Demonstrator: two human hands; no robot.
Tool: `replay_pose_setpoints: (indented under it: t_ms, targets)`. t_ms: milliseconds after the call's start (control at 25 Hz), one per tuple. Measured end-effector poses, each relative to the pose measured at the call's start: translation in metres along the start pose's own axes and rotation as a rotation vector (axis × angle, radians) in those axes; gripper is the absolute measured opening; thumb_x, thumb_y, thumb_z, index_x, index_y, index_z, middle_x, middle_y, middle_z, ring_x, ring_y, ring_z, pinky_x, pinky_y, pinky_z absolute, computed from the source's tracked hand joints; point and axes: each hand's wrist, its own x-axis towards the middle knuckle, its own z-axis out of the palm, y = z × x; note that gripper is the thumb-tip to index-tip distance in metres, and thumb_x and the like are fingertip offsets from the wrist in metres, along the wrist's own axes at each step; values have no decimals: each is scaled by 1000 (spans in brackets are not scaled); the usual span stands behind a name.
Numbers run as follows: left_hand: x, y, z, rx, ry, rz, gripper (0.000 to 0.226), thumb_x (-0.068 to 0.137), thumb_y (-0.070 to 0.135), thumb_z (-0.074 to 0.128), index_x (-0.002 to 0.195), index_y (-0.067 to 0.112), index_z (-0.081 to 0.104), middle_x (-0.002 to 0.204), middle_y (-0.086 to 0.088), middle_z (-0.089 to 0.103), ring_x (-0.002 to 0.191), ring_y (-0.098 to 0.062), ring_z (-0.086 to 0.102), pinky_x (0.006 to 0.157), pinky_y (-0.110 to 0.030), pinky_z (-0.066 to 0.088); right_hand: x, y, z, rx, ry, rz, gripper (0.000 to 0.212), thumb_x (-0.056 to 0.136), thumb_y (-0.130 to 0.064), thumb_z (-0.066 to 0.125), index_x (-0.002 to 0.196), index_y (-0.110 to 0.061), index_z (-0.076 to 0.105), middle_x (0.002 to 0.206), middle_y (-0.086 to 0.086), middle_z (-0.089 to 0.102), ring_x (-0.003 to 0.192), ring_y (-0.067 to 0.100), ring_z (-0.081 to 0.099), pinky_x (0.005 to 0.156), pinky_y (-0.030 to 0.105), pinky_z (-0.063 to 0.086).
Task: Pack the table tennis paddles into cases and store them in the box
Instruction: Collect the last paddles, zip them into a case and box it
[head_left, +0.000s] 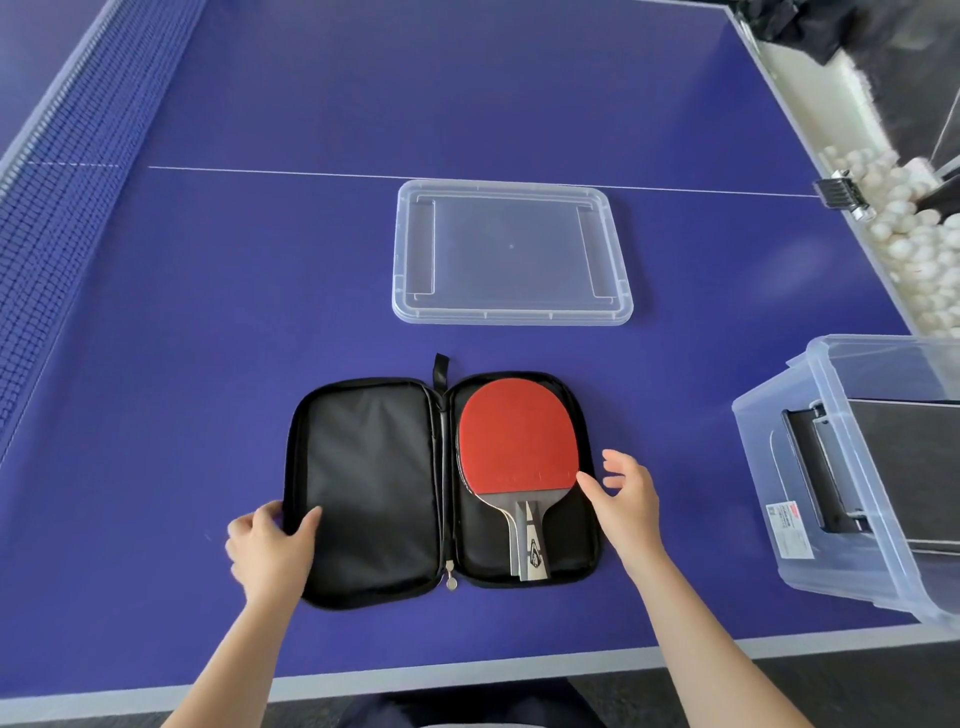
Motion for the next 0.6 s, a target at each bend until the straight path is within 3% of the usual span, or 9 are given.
replay_pose_setpoints:
  t_ms: [280,400,600]
  targets:
    - [-17,2,-29,-519,-251,-48,30,93,10,60,121,16,50,119,-10,63,101,-30,60,79,-38,50,-28,-11,6,39,2,-70,35,86,-20,67,120,-17,57,115,0,56,96,9,52,82,26,45]
    - [-45,20,-56,-708,-451,64,36,90,7,63,120,25,54,107,-4,72,99,-26,66,76,-35,51,-43,-32,14,75,-87,-139,30,88,-20,65,117,-23,59,115,-6,57,96,3,55,76,13,44]
    - [-100,57,-49,-558,-763,366,61,79,23,78,126,47,47,118,33,60,111,15,53,84,-15,48,-72,-85,20,196,-341,-224,25,91,-32,60,115,-28,63,113,-16,62,97,-6,59,78,9,46]
